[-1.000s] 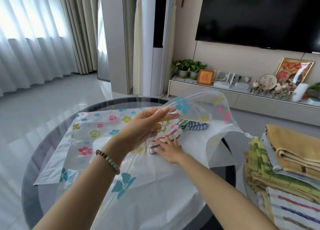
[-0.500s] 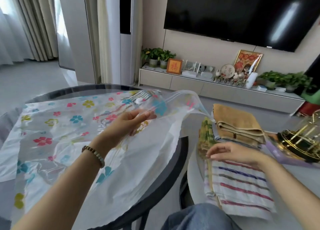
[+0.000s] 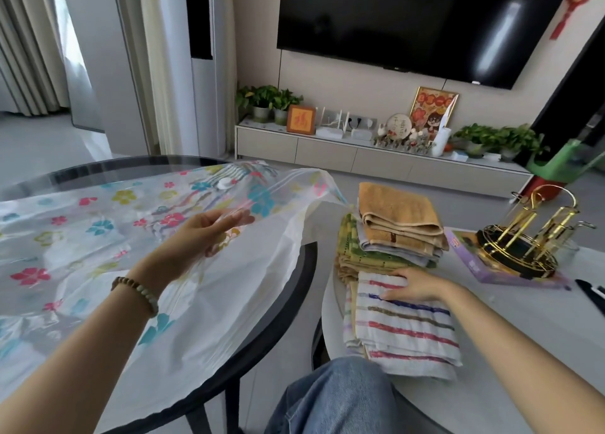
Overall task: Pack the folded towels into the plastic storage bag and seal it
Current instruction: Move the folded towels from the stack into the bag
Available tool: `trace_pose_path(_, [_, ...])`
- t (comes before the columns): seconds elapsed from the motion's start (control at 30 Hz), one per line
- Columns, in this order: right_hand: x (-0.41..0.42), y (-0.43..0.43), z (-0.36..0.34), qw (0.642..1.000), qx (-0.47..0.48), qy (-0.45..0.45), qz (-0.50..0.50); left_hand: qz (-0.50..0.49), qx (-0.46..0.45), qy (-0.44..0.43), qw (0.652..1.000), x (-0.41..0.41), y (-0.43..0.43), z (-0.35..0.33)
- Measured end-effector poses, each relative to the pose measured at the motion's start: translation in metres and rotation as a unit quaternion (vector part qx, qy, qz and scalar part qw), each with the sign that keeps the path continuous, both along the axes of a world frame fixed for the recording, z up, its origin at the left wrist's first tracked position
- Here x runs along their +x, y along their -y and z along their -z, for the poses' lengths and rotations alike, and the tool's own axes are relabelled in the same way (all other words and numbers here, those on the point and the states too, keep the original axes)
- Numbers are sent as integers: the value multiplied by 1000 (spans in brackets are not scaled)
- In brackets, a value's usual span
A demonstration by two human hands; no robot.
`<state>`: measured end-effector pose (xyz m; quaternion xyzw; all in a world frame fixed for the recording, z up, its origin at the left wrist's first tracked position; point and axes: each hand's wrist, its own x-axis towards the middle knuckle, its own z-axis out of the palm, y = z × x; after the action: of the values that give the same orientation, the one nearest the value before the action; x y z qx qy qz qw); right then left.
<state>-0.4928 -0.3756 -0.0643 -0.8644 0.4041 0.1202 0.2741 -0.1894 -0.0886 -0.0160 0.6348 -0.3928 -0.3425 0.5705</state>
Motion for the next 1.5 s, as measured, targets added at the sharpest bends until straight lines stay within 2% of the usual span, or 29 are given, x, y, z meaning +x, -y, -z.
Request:
trace_pose_path(0.17, [3, 4, -11, 998, -18, -26, -46, -3, 8, 7, 1000, 3, 0, -2])
trace_pose_path(0.33, [8, -9, -58, 991, -22, -61, -114, 4, -4, -5, 1000, 9, -2, -7])
trace_pose_path(0.47, [25, -40, -112, 991, 7, 22, -135, -10, -21, -26, 999, 18, -3, -16])
trace_pose_path(0.67, [96, -95, -129, 961, 181, 160, -132, -14, -28, -21, 999, 35, -19, -33])
trace_pose_path(0.87, [211, -156, -78, 919, 317, 229, -49, -9, -53, -15, 998, 48, -37, -53])
trace_pose_path(0.93, [243, -173, -56, 894, 345, 283, 35, -9, -53, -3, 999, 52, -41, -60])
trace_pose_path(1.03, [274, -181, -27, 818, 378, 383, 204, -14, -53, -11, 998, 61, -46, -67])
trace_pose_path(1.07, [278, -180, -20, 809, 364, 390, 246, -15, -58, -21, 998, 63, -49, -68])
trace_pose_path(1.1, [280, -181, -13, 824, 326, 375, 272, -17, -63, -26, 998, 64, -51, -69])
trace_pose_path(1.13, [279, -184, -5, 858, 266, 338, 281, -18, -64, -29, 997, 65, -53, -70])
trace_pose_path(1.2, [273, -192, 8, 923, 116, 286, 230, -20, -63, -31, 997, 67, -56, -68])
trace_pose_path(1.27, [266, -202, 24, 954, -16, 294, 52, -21, -64, -33, 997, 70, -58, -64])
trace_pose_path(1.37, [262, -210, 54, 943, -122, 198, -236, -17, -58, -37, 998, 72, -59, -60])
trace_pose_path(1.43, [266, -207, 72, 939, -120, 116, -301, -9, -53, -45, 998, 71, -61, -59])
trace_pose_path(1.5, [277, -201, 78, 936, -146, 76, -312, -7, -49, -51, 997, 70, -62, -56])
